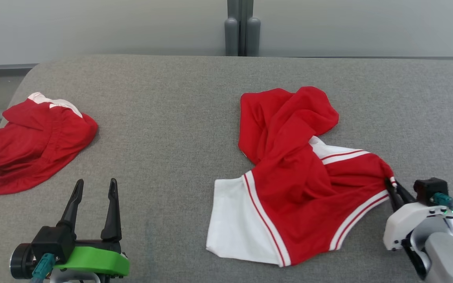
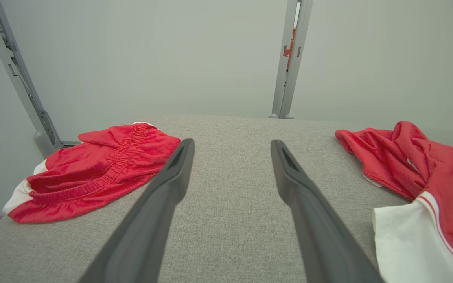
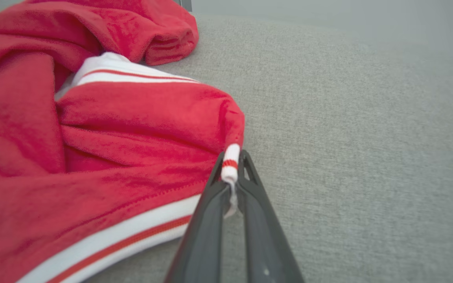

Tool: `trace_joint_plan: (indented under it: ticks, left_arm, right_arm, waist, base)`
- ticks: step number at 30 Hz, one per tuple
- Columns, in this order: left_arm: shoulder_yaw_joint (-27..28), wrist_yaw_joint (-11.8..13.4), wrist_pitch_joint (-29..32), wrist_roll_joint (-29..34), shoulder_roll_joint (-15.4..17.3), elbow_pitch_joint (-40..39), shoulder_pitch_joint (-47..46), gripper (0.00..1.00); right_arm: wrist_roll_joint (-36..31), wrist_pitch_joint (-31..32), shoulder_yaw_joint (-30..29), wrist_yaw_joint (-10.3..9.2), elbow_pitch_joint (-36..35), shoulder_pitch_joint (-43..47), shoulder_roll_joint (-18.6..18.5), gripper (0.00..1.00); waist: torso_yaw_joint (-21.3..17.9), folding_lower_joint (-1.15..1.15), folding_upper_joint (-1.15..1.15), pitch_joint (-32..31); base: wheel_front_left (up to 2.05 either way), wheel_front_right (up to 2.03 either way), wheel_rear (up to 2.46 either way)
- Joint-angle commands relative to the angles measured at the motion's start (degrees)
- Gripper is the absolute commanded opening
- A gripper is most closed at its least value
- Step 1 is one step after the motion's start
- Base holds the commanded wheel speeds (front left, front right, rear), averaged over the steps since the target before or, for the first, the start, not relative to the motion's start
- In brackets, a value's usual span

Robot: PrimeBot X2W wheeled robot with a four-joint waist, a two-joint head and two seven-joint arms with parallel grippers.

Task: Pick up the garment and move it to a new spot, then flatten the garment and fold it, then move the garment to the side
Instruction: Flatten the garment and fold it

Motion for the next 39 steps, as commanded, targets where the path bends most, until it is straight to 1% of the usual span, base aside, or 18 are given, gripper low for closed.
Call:
trace_joint_plan:
  ticks: [1,6,8,11,12,13,17,19,22,26,30,33,37,39]
  left_arm:
    - [0.23,-0.15,-0.05,0.30,-0.16,0.06,-0.34,1.00]
    - [-0.19,-0.15,-0.05,0.43,-0.21,0.00,-0.21,1.00]
    - [-0.34,-0.15,-0.05,0.43,-0.12,-0.02,-0.15,1.00]
    - [-0.55,-0.15,-0.05,0.21,0.24,-0.11,-0.11,1.00]
    - [-0.53,-0.15,-0.05,0.12,0.39,-0.11,-0.02,1.00]
    - [-0.49,-0.15,-0.05,0.07,0.48,-0.08,0.03,1.00]
    - [-0.27,-0.15,-0.05,0.12,0.52,0.11,0.37,1.00]
    - [-0.24,-0.15,-0.05,0.20,0.45,0.10,0.56,1.00]
    - [-0.21,-0.15,-0.05,0.24,0.37,-0.06,0.77,1.00]
    - [-0.02,-0.15,-0.05,0.26,0.31,-0.31,1.17,1.00]
    - [-0.14,-0.15,-0.05,0.30,0.23,-0.43,1.36,1.00]
    - [-0.33,-0.15,-0.04,0.41,0.14,-0.39,1.19,1.00]
    - [-0.61,-0.15,-0.05,0.45,0.06,-0.22,0.65,1.00]
    - [-0.81,-0.15,-0.05,0.42,0.01,-0.13,0.31,1.00]
  right_arm:
    - [-0.62,-0.03,-0.74,-0.12,0.05,-0.07,-1.80,0.00]
    - [-1.16,-0.03,-3.26,-0.12,1.89,-2.12,-8.17,0.00]
    - [-1.16,-0.03,-4.62,-0.12,3.68,-2.76,-10.25,0.00]
    - [-1.20,-0.03,-6.35,-0.12,6.28,-4.66,-12.00,0.00]
    - [-1.56,-0.03,-6.65,-0.12,6.95,-5.35,-12.20,0.46]
    - [-1.67,-0.03,-6.82,-0.11,7.14,-5.87,-12.19,1.00]
    - [-2.70,-0.03,-7.58,-0.11,6.36,-6.82,-11.21,1.00]
    - [-3.55,-0.03,-8.58,-0.12,4.59,-6.75,-10.60,1.00]
    - [-4.68,-0.03,-10.23,-0.11,0.44,-5.53,-8.70,1.00]
    - [-5.76,-0.03,-8.48,-0.11,-6.29,-2.84,-5.37,1.00]
    - [-5.08,-0.03,-3.69,-0.11,-11.64,-0.40,-2.11,1.00]
    - [-4.64,-0.03,2.26,-0.11,-14.40,1.03,-0.21,1.00]
    - [-3.99,-0.03,11.32,-0.11,-15.46,2.15,1.79,1.00]
    - [-3.08,-0.03,15.32,-0.11,-15.23,2.52,2.16,1.00]
  waist:
    - [-0.26,0.00,0.00,-0.29]
    - [-0.48,0.00,0.00,-0.63]
    - [-0.41,0.00,0.00,-0.70]
    - [-0.23,0.00,0.00,-0.70]
    - [-0.21,0.00,0.00,-0.75]
    - [-0.21,0.00,0.00,-0.77]
    - [-0.37,0.00,0.00,-1.17]
    - [-0.49,0.00,0.00,-1.48]
    - [-0.71,0.00,0.00,-1.89]
    - [-1.03,0.00,0.00,-2.08]
    - [-1.18,0.00,0.00,-1.96]
    - [-1.15,0.00,0.00,-1.78]
    - [-0.81,0.00,0.00,-1.65]
    - [-0.45,0.00,0.00,-1.54]
  base:
    - [0.00,0.00,0.00]
    - [0.00,0.00,0.00]
    - [0.00,0.00,0.00]
    - [0.00,0.00,0.00]
    - [0.00,0.00,0.00]
    - [0.00,0.00,0.00]
    - [0.00,0.00,0.00]
    - [0.00,0.00,0.00]
    - [0.00,0.00,0.00]
    - [0.00,0.00,0.00]
    - [0.00,0.00,0.00]
    - [0.00,0.00,0.00]
    - [0.00,0.00,0.00]
    - [0.00,0.00,0.00]
